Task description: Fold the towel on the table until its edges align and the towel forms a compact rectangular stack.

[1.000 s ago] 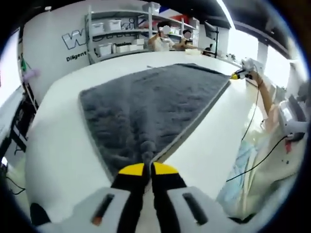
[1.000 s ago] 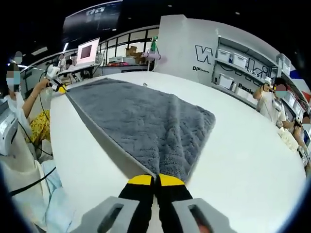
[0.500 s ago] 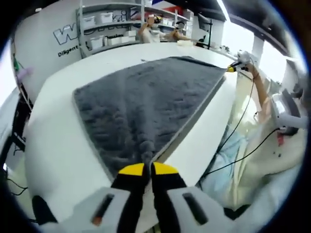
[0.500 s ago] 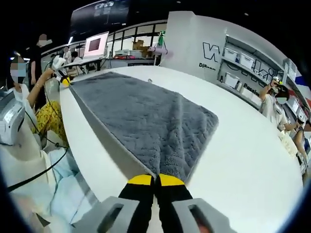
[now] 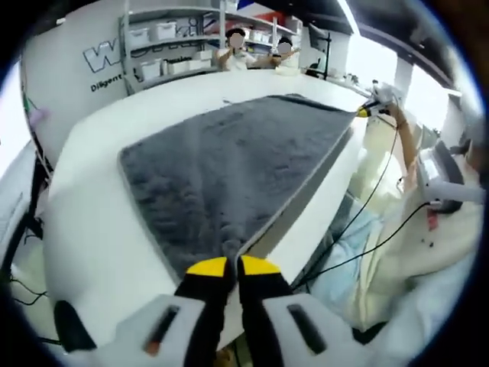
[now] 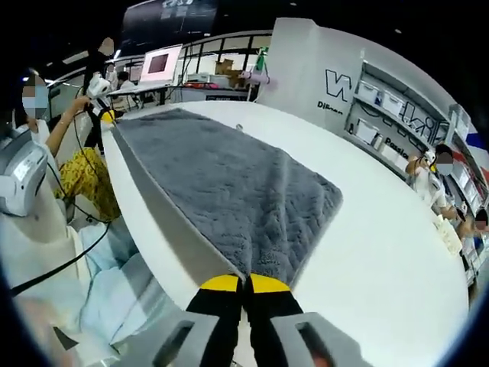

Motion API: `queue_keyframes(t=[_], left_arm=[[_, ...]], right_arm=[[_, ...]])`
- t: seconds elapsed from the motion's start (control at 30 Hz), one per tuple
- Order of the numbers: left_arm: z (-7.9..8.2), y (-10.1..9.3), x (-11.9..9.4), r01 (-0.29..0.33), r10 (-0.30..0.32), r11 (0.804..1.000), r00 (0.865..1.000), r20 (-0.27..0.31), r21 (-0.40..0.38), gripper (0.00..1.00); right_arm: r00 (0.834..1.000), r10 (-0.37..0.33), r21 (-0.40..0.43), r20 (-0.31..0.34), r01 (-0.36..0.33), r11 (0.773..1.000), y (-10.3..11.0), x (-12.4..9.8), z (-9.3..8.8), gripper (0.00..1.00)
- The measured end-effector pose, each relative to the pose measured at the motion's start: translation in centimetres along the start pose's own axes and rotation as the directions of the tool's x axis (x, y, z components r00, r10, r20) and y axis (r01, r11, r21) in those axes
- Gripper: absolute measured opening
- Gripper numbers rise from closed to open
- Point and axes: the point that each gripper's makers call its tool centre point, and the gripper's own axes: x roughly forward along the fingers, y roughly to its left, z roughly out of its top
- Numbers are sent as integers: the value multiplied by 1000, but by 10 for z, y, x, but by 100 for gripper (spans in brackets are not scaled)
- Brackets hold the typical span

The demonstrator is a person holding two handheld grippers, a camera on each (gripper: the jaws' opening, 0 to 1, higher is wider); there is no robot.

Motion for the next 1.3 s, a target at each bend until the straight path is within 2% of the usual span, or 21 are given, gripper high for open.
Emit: queue_keyframes(t=[0.23,0.5,0.63,0.73,0.97,1.3], left_arm=[[16,10,-3,-4,5,1000,998,55,-25,6],[53,41,7,-54,59,998,991,121,-37,6],[64,50,20,-83,86,996,990,111,-28,6],[72,60,27,-89,92,996,990,103,-27,6],[94,84,36,-86,92,995,987,130,-57,6],[122,114,60,-124,130,990,985,113,-60,6]], right_arm=[[998,43,21,39,-44,999,-13,3,16,2],[999,30,3,31,-30,1000,-39,16,42,2],[999,-14,23,46,13,1000,-61,26,56,2],[998,-18,39,54,16,999,-74,33,64,2],[999,-14,70,44,11,997,-95,51,74,2],[998,-64,51,7,64,997,-133,75,99,2]])
